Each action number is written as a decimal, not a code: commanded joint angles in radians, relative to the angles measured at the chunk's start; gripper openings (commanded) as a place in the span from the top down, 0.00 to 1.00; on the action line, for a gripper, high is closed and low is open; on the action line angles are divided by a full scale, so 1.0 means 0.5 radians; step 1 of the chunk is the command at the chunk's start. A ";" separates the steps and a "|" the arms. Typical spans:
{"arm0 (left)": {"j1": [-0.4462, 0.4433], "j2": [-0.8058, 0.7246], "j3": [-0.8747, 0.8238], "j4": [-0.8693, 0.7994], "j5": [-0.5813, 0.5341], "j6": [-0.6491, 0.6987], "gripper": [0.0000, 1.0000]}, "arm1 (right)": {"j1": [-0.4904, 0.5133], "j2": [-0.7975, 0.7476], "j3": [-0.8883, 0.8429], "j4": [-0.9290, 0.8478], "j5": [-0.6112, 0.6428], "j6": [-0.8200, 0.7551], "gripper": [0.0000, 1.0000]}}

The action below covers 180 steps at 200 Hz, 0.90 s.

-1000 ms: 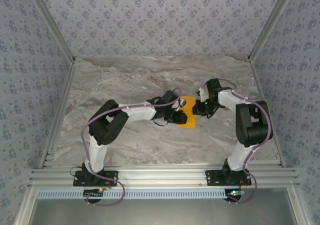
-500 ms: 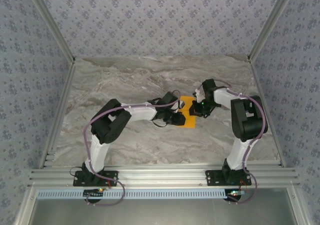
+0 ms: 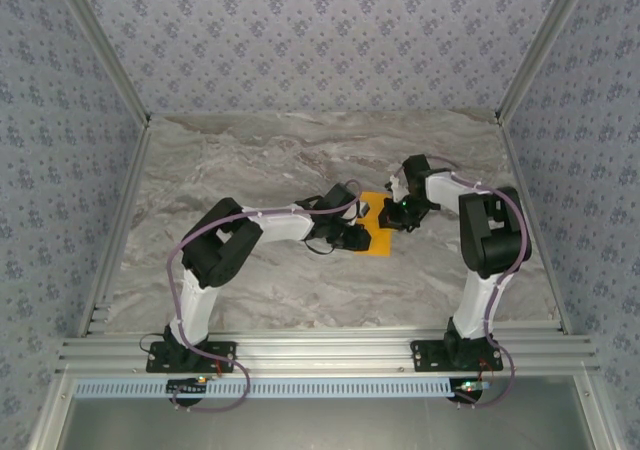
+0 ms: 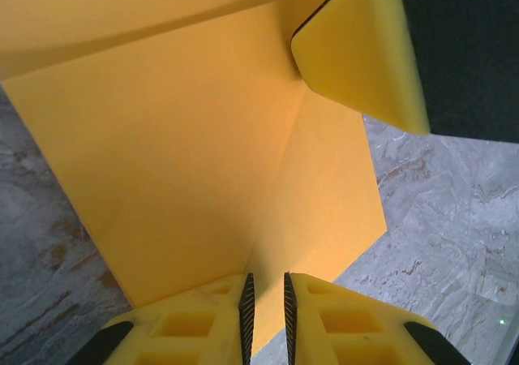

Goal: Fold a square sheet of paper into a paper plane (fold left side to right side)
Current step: Fold the triangle a second time at the center of the table.

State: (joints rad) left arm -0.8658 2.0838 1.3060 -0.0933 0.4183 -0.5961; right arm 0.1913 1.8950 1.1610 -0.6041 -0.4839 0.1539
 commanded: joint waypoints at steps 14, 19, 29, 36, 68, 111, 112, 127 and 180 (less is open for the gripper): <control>0.016 0.078 -0.088 -0.054 -0.073 -0.025 0.82 | -0.017 0.074 0.108 -0.146 0.145 -0.059 0.93; 0.019 0.078 -0.097 -0.052 -0.068 -0.033 0.82 | -0.022 0.077 0.116 -0.155 0.156 -0.063 0.93; 0.022 0.078 -0.111 -0.037 -0.067 -0.045 0.82 | -0.031 0.079 0.126 -0.171 0.179 -0.068 0.93; 0.024 0.078 -0.123 -0.022 -0.062 -0.055 0.82 | -0.038 0.079 0.132 -0.180 0.192 -0.074 0.93; 0.037 0.075 -0.165 0.017 -0.051 -0.084 0.83 | -0.078 0.083 0.155 -0.213 0.236 -0.096 0.93; 0.036 0.060 -0.188 0.052 -0.034 -0.087 0.83 | -0.123 0.098 0.181 -0.243 0.287 -0.124 0.93; 0.037 0.059 -0.188 0.053 -0.033 -0.087 0.83 | -0.124 0.098 0.179 -0.244 0.288 -0.124 0.93; 0.038 0.036 -0.207 0.096 -0.013 -0.085 0.82 | -0.137 0.075 0.184 -0.241 0.297 -0.128 0.93; 0.066 -0.268 -0.266 0.318 0.169 -0.067 0.68 | -0.245 -0.346 -0.091 0.056 0.010 -0.034 0.81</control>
State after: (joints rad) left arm -0.8505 2.0480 1.2106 0.0540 0.4725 -0.6403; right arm 0.1085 1.8538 1.1873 -0.6495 -0.3889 0.1127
